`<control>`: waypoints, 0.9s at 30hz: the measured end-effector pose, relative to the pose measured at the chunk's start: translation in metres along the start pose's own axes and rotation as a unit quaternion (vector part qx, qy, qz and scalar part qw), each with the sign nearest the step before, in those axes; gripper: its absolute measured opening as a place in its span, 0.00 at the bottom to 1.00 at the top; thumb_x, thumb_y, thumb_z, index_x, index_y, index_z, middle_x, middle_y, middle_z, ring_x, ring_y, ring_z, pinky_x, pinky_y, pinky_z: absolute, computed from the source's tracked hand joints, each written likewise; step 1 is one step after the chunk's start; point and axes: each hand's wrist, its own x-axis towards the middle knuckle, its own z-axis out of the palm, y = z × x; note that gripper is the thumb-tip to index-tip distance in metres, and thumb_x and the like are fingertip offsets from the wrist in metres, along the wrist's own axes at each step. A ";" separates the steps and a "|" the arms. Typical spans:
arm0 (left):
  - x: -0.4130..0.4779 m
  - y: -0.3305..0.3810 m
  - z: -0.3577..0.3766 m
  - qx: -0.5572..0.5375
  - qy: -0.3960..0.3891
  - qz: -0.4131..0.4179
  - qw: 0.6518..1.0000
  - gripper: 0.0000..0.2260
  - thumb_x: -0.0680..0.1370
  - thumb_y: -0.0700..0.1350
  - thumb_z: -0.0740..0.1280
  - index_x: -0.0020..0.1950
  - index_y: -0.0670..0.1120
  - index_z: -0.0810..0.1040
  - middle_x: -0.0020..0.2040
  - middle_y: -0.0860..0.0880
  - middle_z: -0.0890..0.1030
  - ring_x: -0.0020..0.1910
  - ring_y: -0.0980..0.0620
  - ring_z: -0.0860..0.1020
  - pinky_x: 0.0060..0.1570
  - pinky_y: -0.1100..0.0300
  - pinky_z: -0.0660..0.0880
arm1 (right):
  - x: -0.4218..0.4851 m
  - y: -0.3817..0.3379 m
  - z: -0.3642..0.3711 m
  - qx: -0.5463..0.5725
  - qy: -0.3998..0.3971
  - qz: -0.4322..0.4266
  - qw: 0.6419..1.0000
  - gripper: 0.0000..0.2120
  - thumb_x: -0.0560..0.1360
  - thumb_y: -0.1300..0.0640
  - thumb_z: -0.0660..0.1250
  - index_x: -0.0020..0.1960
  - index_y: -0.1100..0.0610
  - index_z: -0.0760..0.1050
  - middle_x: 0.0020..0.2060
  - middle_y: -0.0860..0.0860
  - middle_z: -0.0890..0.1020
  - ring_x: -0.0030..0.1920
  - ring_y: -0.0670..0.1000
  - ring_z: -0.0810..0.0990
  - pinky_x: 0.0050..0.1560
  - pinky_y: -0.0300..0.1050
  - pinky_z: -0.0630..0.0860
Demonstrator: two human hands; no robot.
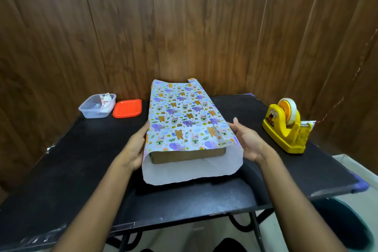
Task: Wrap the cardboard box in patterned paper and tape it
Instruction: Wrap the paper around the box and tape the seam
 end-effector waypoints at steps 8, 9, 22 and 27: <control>-0.008 -0.023 0.022 -0.119 -0.029 0.027 0.992 0.17 0.68 0.48 0.68 0.51 0.39 0.83 0.49 0.39 0.83 0.43 0.45 0.83 0.38 0.50 0.81 | -0.033 -0.104 0.042 -0.155 -0.057 -0.117 0.979 0.19 0.80 0.45 0.56 0.63 0.55 0.77 0.57 0.53 0.82 0.57 0.51 0.80 0.60 0.46 0.75; -0.009 -0.031 0.028 -0.123 -0.033 0.015 0.992 0.16 0.66 0.45 0.69 0.47 0.37 0.84 0.45 0.39 0.84 0.40 0.45 0.84 0.35 0.52 0.81 | -0.041 -0.123 0.056 -0.210 -0.054 -0.132 0.967 0.17 0.80 0.46 0.58 0.61 0.53 0.78 0.57 0.52 0.82 0.56 0.50 0.81 0.60 0.46 0.75; -0.035 -0.002 0.021 0.177 0.086 0.088 0.977 0.13 0.77 0.33 0.56 0.47 0.38 0.81 0.45 0.42 0.83 0.45 0.46 0.79 0.49 0.55 0.75 | -0.036 -0.100 0.119 -0.432 -0.063 -0.165 0.884 0.18 0.80 0.46 0.59 0.62 0.56 0.76 0.57 0.46 0.80 0.51 0.42 0.79 0.49 0.33 0.76; -0.081 0.038 0.043 0.171 -0.026 0.344 0.923 0.28 0.69 0.38 0.64 0.68 0.52 0.68 0.69 0.58 0.69 0.70 0.61 0.64 0.67 0.62 0.63 | -0.066 -0.068 0.090 -0.288 -0.086 -0.265 0.917 0.26 0.68 0.32 0.65 0.63 0.41 0.71 0.61 0.34 0.76 0.62 0.36 0.74 0.64 0.35 0.67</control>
